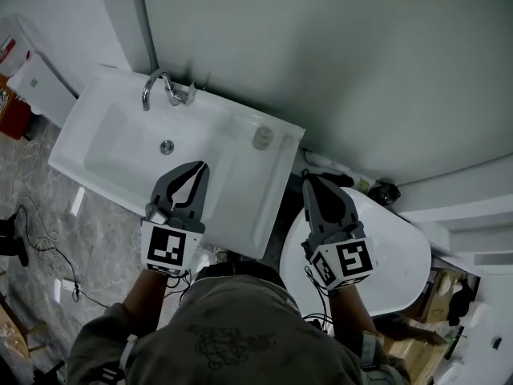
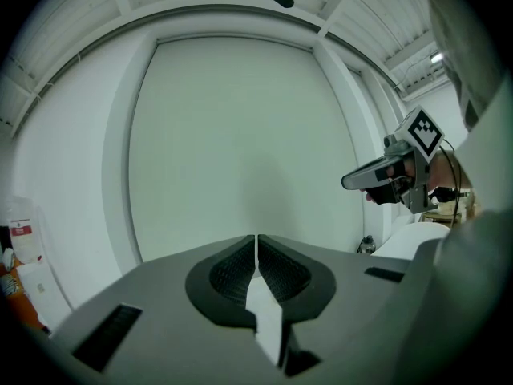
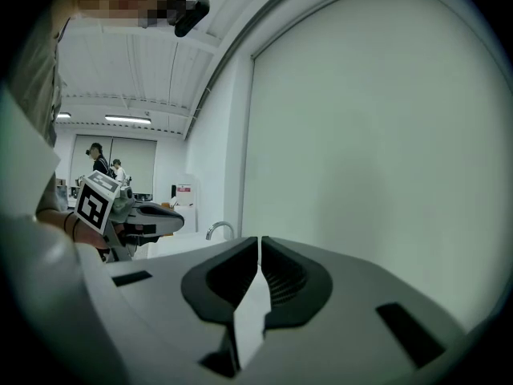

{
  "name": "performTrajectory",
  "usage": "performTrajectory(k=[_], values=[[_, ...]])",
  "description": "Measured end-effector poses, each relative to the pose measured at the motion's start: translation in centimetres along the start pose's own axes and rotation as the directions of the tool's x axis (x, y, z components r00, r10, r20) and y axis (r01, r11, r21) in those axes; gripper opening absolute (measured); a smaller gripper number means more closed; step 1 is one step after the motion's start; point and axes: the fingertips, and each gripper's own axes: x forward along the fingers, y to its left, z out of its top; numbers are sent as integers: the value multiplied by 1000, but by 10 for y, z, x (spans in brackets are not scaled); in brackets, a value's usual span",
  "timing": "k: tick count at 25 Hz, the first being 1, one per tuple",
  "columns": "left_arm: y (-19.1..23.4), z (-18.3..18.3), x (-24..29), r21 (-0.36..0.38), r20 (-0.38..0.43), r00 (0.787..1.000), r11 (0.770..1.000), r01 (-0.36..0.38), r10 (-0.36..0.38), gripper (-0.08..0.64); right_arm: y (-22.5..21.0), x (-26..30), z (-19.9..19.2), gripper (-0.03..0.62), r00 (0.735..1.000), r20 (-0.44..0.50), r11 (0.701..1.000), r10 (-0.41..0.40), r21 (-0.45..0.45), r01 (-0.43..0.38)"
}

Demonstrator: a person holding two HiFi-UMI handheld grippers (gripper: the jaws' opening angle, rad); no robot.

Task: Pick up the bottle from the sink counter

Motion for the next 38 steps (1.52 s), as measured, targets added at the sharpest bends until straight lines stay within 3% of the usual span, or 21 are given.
performTrajectory(k=[9, 17, 18, 20, 22, 33, 38], values=[[-22, 0, 6, -40, -30, 1000, 999, -4, 3, 21, -14, 2, -10, 34, 999, 6, 999, 49, 19, -49], [-45, 4, 24, -27, -23, 998, 998, 58, -59, 25, -31, 3, -20, 35, 999, 9, 998, 35, 58, -36], [-49, 5, 27, -31, -23, 997, 997, 70, -71, 45, -33, 3, -21, 34, 999, 10, 998, 33, 61, -33], [-57, 6, 35, -28, -21, 995, 995, 100, -100, 179, -37, 3, -22, 35, 1000, 11, 998, 29, 61, -30], [-62, 8, 44, -10, -8, 993, 993, 121, -121, 216, -39, 5, -23, 34, 1000, 13, 998, 27, 59, -27], [-74, 2, 111, 48, 19, 973, 972, 229, -230, 296, -49, 32, -14, 35, 999, 37, 999, 39, 30, -40], [-73, -18, 150, 151, 6, 973, 962, 228, -231, 299, -58, 59, -19, 35, 998, 31, 999, 48, 21, -48]])
